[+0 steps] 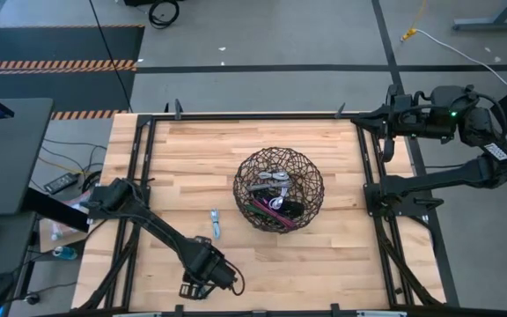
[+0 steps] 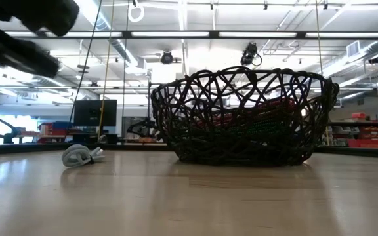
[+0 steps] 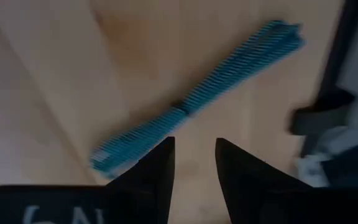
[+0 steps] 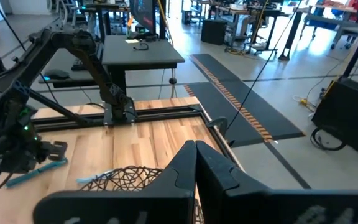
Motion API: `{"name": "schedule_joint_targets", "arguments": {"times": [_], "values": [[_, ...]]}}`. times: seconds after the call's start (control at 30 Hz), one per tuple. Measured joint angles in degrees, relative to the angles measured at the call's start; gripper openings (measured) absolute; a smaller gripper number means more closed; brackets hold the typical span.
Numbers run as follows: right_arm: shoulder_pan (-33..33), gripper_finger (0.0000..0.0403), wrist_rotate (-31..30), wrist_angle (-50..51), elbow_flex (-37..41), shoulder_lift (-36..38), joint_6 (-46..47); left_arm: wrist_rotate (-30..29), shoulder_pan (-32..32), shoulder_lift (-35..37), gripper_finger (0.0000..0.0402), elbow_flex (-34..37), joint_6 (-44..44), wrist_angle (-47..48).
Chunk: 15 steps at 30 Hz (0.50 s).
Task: Pick and place USB-C Cables
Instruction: Put the blue charger cable into the black wire basket
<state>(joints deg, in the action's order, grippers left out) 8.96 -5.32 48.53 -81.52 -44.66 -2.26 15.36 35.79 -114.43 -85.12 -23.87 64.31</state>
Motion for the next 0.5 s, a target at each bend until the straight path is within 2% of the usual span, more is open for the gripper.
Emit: {"name": "schedule_joint_targets", "arguments": {"times": [0.13, 0.37, 0.5], "values": [[0.0, 0.0011, 0.0, 0.0, 0.0, -0.9, 2.3, -4.8, -0.4, 0.0, 0.0121, 0.3, 5.5, -0.8], [0.0, 0.0011, 0.0, 0.0, 0.0, -3.1, 4.2, -7.4, -0.1, 0.0, 0.0121, 0.3, 13.3, -0.9], [0.0, 0.0011, 0.6, -0.2, 0.0, -4.7, 4.3, -7.7, 0.8, 0.0, 0.0121, 0.3, 14.0, -1.1]]}}
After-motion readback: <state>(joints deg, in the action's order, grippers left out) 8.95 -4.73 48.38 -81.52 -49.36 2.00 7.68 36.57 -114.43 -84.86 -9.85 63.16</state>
